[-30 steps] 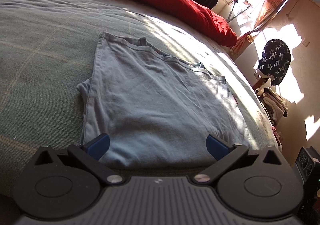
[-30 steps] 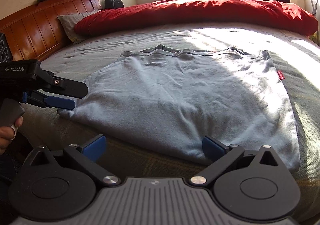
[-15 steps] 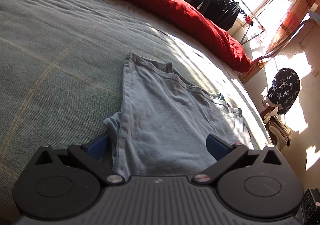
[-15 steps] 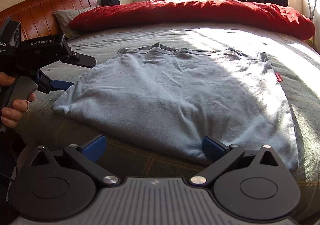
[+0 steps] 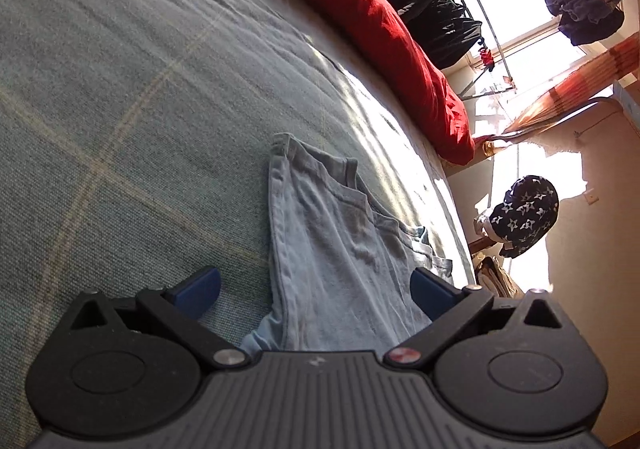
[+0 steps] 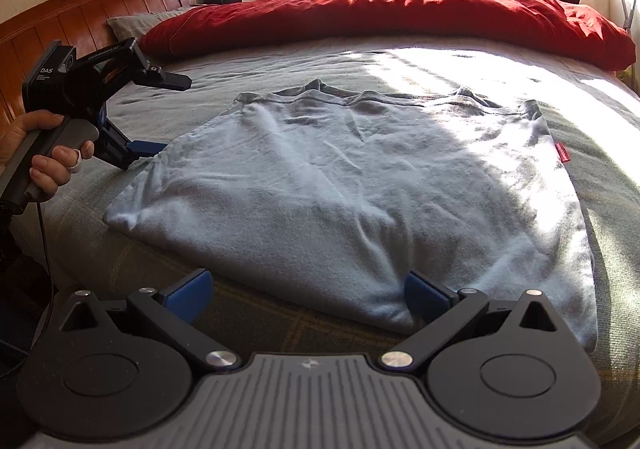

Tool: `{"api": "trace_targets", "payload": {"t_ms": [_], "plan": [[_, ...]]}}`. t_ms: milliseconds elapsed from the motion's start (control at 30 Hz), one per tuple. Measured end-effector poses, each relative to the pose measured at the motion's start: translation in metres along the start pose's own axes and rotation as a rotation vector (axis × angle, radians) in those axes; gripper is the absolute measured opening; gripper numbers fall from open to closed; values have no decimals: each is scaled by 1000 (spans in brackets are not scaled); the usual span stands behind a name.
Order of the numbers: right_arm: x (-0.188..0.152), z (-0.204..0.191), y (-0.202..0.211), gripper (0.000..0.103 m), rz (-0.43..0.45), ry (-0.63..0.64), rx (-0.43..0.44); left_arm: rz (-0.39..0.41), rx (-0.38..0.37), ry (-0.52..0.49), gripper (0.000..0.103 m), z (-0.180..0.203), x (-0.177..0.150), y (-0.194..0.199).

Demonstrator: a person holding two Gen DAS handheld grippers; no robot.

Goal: Fold clothes
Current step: 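Roll both tools and close the right tool on the shirt hem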

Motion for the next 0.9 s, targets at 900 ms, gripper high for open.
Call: {"api": "trace_targets", "payload": {"t_ms": [900], "plan": [[49, -102, 4, 103, 205, 648, -97, -182, 142, -217, 100, 44, 3, -7]]}}
Point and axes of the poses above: each gripper's, at about its wrist camera, not at the fingertips, and y roughly against the way its jaws point, z to its right, x to its top, the point moved 4 cm from there along -y, roughly the way its jaws point, and after that the axes turned 14 degrees about -x, right-handed, at the moved point
